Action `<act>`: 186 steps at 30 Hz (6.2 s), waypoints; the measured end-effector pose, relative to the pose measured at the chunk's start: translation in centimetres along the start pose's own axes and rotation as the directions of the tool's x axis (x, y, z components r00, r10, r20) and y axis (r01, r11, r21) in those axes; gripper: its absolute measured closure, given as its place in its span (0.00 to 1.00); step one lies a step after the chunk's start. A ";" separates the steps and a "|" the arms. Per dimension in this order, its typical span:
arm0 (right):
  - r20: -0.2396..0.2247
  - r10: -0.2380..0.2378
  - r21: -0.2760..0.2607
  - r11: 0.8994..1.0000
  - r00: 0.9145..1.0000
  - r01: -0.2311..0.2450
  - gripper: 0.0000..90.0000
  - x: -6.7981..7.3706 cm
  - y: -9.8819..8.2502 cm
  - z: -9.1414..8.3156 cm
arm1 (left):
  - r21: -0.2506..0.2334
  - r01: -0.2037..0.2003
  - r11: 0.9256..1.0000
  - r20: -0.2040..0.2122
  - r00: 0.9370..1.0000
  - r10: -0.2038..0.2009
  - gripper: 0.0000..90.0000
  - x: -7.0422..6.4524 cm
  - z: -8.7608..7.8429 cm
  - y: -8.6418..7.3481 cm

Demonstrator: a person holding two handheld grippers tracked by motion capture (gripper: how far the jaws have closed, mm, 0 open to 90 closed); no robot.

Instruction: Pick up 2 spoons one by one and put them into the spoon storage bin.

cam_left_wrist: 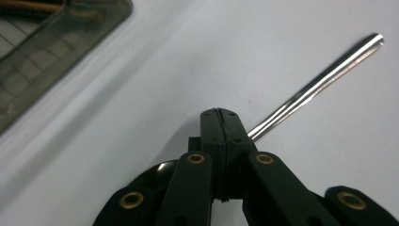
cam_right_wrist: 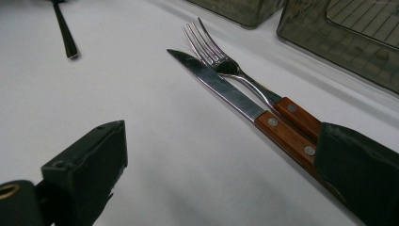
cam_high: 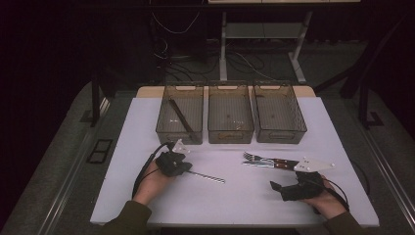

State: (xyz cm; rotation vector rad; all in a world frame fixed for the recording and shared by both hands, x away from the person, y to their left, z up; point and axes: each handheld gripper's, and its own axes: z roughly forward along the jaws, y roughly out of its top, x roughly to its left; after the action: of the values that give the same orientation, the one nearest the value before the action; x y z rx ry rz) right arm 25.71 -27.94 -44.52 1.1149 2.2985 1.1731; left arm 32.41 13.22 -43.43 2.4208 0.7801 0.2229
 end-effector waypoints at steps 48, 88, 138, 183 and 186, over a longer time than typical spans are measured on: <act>0.006 -0.022 0.016 1.000 1.000 0.022 0.04 0.1 0.1 0.1 | -0.108 0.123 0.986 0.042 0.992 -0.119 0.57 2.3 -2.6 -4.6; 0.014 -0.027 0.011 1.000 1.000 0.027 0.04 0.1 0.1 0.1 | -0.110 0.057 0.992 0.105 0.993 -0.046 0.95 1.3 -3.7 -5.6; 0.006 -0.005 -0.004 1.000 1.000 0.005 0.04 0.0 0.2 -0.1 | -0.387 0.222 0.895 -0.088 0.957 -0.275 0.95 2.6 -1.9 9.1; 0.001 -0.006 -0.010 1.000 1.000 0.006 0.04 -0.1 0.2 -0.3 | -0.371 0.207 0.905 -0.105 0.959 -0.263 0.59 3.3 1.0 13.7; 0.001 -0.004 -0.012 1.000 1.000 0.004 0.04 -0.1 0.2 -0.3 | -0.382 0.187 0.905 -0.067 0.971 -0.229 0.54 3.0 0.3 13.3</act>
State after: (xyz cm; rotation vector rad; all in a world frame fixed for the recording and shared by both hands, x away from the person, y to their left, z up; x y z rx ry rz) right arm 25.64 -28.12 -44.19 1.1058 2.2886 1.1837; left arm 41.39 6.01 -36.04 1.9635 0.9451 0.3861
